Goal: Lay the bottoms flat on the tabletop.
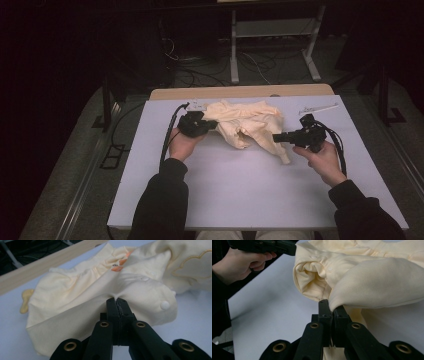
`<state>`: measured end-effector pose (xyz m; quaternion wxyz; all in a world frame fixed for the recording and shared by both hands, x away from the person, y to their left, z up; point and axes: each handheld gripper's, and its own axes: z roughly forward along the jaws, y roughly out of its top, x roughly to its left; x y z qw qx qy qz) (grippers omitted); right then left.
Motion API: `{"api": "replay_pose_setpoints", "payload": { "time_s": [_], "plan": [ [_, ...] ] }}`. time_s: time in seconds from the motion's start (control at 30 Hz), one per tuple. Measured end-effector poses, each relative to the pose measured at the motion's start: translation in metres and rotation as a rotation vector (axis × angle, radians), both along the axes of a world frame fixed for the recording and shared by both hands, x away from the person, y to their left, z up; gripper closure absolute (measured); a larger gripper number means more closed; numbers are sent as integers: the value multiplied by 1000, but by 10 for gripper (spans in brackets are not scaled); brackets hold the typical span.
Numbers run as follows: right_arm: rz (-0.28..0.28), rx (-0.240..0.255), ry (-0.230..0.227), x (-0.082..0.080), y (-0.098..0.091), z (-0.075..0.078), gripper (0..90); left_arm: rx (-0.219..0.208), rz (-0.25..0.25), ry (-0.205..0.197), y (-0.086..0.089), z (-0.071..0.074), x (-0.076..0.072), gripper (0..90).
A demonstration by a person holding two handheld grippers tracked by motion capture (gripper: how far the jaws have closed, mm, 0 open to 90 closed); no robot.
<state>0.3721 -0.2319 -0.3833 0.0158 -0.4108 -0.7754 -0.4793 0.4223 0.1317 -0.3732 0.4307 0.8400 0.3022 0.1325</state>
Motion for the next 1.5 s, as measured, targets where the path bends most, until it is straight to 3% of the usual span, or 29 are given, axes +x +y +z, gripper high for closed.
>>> {"api": "replay_pose_setpoints", "payload": {
  "time_s": [0.27, 0.4, 0.47, 0.63, 0.87, 1.1, 1.3, 1.5],
  "plan": [
    [-43, 56, 11, 5, -21, 1, 864, 13, -10, -33, -20, 21, 15, 885],
    [-67, 54, 13, 8, -29, -1, 864, -22, -14, -27, -32, 20, 22, 886],
    [-79, 43, 16, 10, -31, -3, 864, -48, -17, -17, -38, 18, 26, 885],
    [-107, 18, 24, 14, -39, -11, 864, -58, -10, -9, -53, 9, 34, 885],
    [-161, -22, 42, 21, -50, -25, 864, -116, 26, 25, -68, -14, 46, 884],
    [-204, -29, 80, 26, -61, -39, 864, -109, 48, 31, -84, -27, 56, 884],
    [-224, -60, 96, 29, -65, -47, 864, -123, 71, 34, -92, -34, 59, 883],
    [-243, -107, 113, 31, -66, -54, 863, -109, 66, 51, -97, -40, 61, 883]
  ]
}}
